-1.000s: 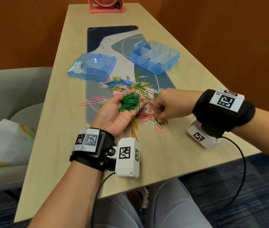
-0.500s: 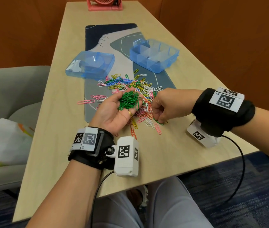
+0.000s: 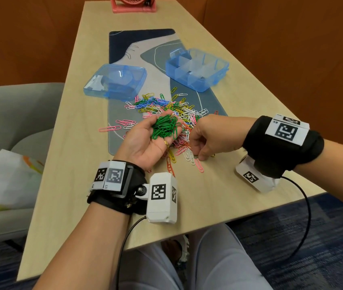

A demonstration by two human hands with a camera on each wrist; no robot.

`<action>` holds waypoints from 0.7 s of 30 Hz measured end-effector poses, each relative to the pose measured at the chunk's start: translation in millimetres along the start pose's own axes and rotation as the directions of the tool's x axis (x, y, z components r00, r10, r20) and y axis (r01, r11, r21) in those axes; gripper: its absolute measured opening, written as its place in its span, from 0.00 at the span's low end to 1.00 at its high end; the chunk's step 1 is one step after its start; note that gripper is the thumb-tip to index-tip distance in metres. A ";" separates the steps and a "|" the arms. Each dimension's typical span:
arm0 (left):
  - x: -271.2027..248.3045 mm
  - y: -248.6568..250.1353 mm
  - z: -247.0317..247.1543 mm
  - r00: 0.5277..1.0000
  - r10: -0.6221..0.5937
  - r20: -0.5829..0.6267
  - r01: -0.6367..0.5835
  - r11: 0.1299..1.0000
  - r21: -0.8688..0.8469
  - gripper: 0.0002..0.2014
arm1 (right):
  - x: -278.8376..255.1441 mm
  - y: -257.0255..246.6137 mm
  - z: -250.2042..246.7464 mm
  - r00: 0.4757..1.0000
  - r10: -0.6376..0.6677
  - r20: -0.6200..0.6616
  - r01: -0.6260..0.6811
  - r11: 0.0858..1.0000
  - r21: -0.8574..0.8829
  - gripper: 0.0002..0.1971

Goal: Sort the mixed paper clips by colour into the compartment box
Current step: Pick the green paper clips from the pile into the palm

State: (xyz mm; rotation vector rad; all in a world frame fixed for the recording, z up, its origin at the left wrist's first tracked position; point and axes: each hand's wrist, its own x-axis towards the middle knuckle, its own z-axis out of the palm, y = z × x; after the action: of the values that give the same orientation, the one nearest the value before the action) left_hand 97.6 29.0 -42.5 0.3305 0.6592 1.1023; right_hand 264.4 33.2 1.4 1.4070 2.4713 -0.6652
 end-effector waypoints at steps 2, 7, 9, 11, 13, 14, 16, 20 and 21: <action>-0.2 -0.1 0.1 1.000 0.000 0.002 0.000 1.000 -0.001 0.19 | -1.5 2.0 -1.4 1.000 0.015 -0.025 -0.015 1.000 0.001 0.05; 0.6 -0.1 -0.3 1.000 -0.003 0.007 0.003 1.000 -0.002 0.19 | -1.8 0.9 -0.9 1.000 0.027 -0.010 -0.028 0.999 -0.023 0.03; 0.8 0.0 -0.8 1.000 -0.004 0.009 0.004 1.000 -0.008 0.19 | -1.2 -0.4 -0.4 0.999 0.030 0.014 -0.029 0.999 -0.038 0.02; 0.6 0.1 -1.0 1.000 -0.006 0.011 0.006 1.000 -0.013 0.19 | -2.6 -1.3 -1.2 0.999 0.030 0.018 -0.029 0.998 -0.057 0.01; 0.4 0.0 -0.4 1.000 -0.005 0.012 0.005 1.000 -0.009 0.18 | -4.9 0.1 -5.9 0.998 0.048 -0.028 -0.049 0.997 -0.063 0.01; 0.4 -0.3 -0.3 1.000 -0.004 0.013 0.004 1.000 -0.004 0.18 | -5.7 1.9 -9.8 0.995 0.063 -0.073 -0.068 0.996 -0.064 0.02; 0.5 -1.6 0.3 1.000 -0.006 0.022 0.006 1.000 0.008 0.18 | -6.1 7.7 -18.5 0.983 0.104 -0.152 -0.114 0.992 -0.059 0.03; -0.8 -3.9 2.1 0.999 -0.022 0.039 0.022 1.000 0.009 0.19 | -2.4 17.5 -22.3 0.973 0.161 -0.167 -0.184 0.975 -0.127 0.09; -0.7 -3.7 2.1 0.999 -0.022 0.039 0.022 1.000 0.010 0.19 | -0.9 18.8 -21.0 0.973 0.165 -0.160 -0.188 0.971 -0.146 0.09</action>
State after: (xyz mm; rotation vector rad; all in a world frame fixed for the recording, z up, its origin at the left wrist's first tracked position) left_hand 101.4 26.9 -42.7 0.3514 0.6318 1.0696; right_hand 281.6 50.9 14.9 1.6402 2.4047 -0.3285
